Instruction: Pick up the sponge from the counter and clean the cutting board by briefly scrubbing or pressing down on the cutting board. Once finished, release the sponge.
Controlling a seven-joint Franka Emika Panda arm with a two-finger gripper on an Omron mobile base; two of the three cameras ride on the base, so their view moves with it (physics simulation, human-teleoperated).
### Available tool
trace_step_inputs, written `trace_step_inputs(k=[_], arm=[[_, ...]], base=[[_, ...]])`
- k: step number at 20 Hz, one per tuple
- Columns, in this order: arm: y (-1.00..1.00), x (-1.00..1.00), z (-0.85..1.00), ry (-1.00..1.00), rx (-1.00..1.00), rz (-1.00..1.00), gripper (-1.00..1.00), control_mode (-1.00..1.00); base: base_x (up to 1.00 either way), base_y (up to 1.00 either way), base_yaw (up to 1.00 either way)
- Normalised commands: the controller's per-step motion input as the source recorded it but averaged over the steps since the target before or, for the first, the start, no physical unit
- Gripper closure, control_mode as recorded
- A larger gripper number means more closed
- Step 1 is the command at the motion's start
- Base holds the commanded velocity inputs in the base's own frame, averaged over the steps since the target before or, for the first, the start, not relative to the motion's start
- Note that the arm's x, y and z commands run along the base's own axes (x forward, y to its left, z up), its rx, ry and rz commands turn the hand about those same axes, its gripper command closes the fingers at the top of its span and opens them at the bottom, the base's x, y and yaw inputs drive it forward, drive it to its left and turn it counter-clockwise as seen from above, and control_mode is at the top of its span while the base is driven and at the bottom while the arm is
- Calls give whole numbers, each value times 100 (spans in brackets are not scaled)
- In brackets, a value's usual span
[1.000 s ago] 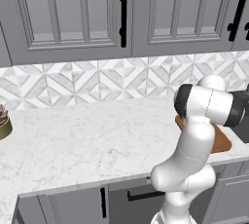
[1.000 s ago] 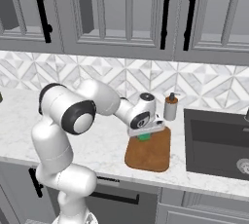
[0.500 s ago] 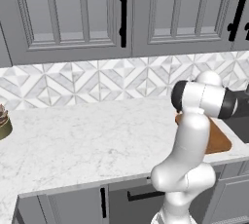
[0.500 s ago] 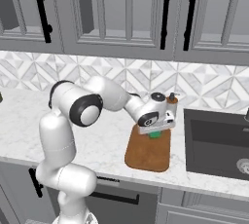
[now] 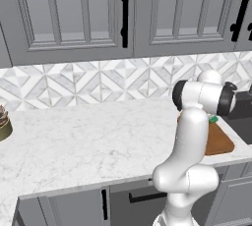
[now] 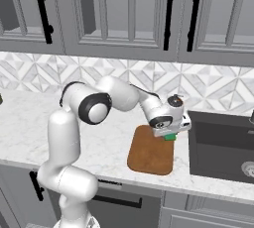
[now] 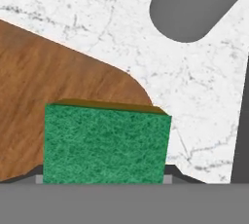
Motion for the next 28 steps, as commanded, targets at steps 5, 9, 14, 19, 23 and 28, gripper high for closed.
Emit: trace_step_inputs(k=[5,9,14,19,23,28], arm=[[-26,7,0,0,2,0,100,-100],[58,0,0,1,6,0,100,-100],[80,0,0,2,1,0,100,-100],[83,0,-11,2,0,0,100,-100],[73,0,-10,1,0,0,100,-100],[13,33,-19,6,0,1,100,-100]], base=[[0,0,0],[0,0,0],[0,0,0],[0,0,0],[0,0,0],[0,0,0]])
